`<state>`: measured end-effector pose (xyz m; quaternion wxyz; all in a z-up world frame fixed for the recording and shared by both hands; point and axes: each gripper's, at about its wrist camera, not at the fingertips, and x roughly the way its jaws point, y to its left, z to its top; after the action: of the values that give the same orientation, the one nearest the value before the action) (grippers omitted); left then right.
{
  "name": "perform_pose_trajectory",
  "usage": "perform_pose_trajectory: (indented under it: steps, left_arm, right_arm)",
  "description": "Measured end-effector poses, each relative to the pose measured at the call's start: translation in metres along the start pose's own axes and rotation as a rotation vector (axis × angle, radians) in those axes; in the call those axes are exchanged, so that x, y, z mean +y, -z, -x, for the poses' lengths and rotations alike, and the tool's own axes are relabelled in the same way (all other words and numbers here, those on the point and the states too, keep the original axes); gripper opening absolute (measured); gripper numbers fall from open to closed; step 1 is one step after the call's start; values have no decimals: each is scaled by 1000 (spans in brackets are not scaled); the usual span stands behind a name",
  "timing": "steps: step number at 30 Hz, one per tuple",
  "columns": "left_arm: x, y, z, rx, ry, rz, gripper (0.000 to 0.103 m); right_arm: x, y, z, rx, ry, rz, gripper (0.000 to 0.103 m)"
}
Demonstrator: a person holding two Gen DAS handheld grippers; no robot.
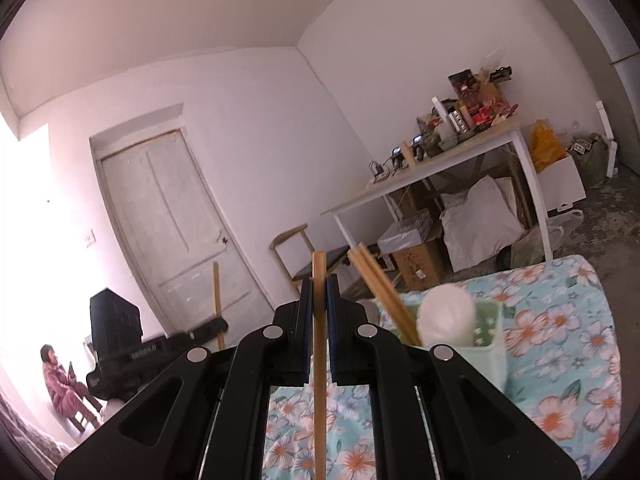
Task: Organize utensils
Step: 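Lower the left tool's chopstick into the holder while the right tool lowers its chopstick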
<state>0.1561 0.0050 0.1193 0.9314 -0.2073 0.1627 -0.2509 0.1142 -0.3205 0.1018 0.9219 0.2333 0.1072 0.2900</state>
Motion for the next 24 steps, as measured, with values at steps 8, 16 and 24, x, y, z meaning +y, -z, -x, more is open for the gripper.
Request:
perform_pose_trajectory:
  steps: [8,16,24]
  left_arm:
    - [-22,-55,-46,-173,64,-33,5]
    - [-19,-73,-131,-230,98,51,5]
    - [-15,-49,-222,-117,50,35,5]
  right_arm:
    - [-4,-8,10,-27,14,13,7]
    - [0,-11,9,-11,27,44,7]
    - [-10,-8,5,5,35,27,7]
